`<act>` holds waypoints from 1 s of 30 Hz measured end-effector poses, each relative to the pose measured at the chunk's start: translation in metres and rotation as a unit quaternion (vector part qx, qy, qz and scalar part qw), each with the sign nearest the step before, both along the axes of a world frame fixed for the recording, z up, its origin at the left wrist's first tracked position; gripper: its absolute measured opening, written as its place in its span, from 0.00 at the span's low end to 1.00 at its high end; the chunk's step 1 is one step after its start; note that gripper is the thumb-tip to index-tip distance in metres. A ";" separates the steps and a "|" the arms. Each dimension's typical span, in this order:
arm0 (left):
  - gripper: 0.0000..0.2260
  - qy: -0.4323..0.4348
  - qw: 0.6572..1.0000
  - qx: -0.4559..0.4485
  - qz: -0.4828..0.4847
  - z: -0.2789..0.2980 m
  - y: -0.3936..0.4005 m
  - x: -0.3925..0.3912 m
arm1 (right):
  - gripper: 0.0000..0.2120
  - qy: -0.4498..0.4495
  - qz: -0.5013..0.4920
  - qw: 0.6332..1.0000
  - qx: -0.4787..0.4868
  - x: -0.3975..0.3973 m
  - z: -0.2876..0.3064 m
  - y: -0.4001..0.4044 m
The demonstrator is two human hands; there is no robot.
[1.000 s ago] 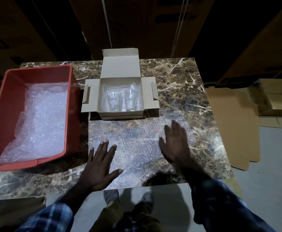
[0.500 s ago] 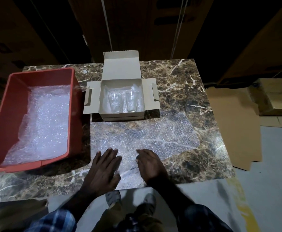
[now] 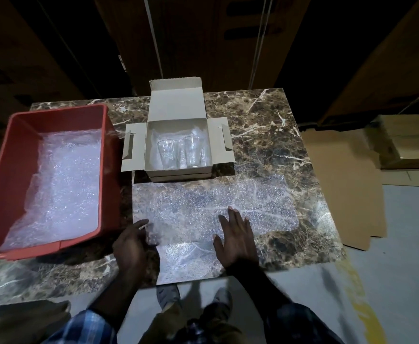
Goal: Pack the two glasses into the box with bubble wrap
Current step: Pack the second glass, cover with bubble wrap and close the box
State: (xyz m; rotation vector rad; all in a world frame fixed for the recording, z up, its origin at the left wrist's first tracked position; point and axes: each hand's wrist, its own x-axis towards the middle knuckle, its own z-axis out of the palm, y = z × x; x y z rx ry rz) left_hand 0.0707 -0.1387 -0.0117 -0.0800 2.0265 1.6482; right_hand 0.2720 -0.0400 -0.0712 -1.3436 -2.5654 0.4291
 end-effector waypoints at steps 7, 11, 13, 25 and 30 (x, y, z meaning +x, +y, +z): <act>0.05 0.134 0.964 -0.156 -0.170 -0.018 0.007 -0.019 | 0.25 0.015 0.026 0.999 -0.033 0.006 -0.005 0.005; 0.13 0.216 0.955 -0.080 -0.189 0.009 0.012 -0.003 | 0.20 0.120 -0.025 0.991 -0.056 0.001 0.009 0.007; 0.16 0.269 0.939 -0.032 -0.212 0.029 0.019 0.015 | 0.19 0.207 -0.099 0.961 -0.156 -0.004 0.026 0.010; 0.25 0.138 0.915 0.101 -0.365 0.044 0.061 0.119 | 0.15 0.362 -0.222 0.792 -0.439 0.003 0.081 0.073; 0.17 0.236 0.892 0.044 -0.383 0.025 0.061 0.108 | 0.08 0.327 -0.248 0.838 -0.360 0.029 0.075 0.100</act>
